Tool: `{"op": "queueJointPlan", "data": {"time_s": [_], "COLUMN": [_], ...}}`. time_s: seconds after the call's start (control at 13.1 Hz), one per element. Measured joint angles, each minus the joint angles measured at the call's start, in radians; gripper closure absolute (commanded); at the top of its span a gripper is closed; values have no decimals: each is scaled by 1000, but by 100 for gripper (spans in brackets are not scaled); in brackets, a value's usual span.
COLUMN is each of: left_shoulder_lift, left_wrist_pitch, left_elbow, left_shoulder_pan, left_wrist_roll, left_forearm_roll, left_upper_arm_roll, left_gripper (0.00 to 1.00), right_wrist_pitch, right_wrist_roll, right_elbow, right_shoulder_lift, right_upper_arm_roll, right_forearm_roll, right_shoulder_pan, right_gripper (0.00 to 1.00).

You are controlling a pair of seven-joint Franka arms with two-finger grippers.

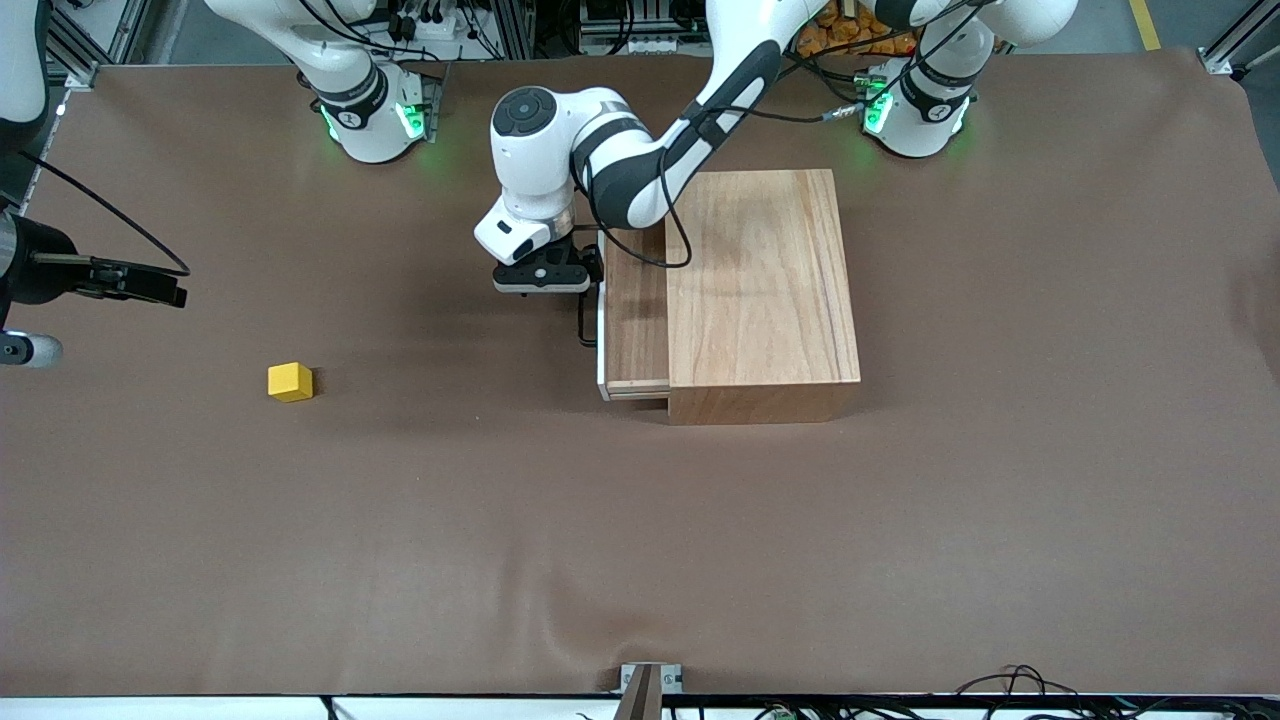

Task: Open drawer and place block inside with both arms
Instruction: 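Pull the drawer open by its handle with the left gripper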

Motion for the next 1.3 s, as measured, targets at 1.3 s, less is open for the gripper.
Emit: {"op": "queueJointPlan", "data": {"time_s": [1.3], "left_shoulder_lift": [9], "left_wrist_pitch": [91], "left_elbow": [1], "left_shoulder_pan": [-19], "left_wrist_roll": [0], "left_forearm_roll": [1], "left_upper_arm_roll": [2], "left_gripper": [0], "right_wrist_pitch": [-3], "right_wrist_roll": [2], "right_elbow": [0], "right_shoulder_lift": [2], "right_upper_arm_roll": [0], "right_forearm_roll": [0], "right_shoulder_pan": [0], "right_gripper": [0]}}
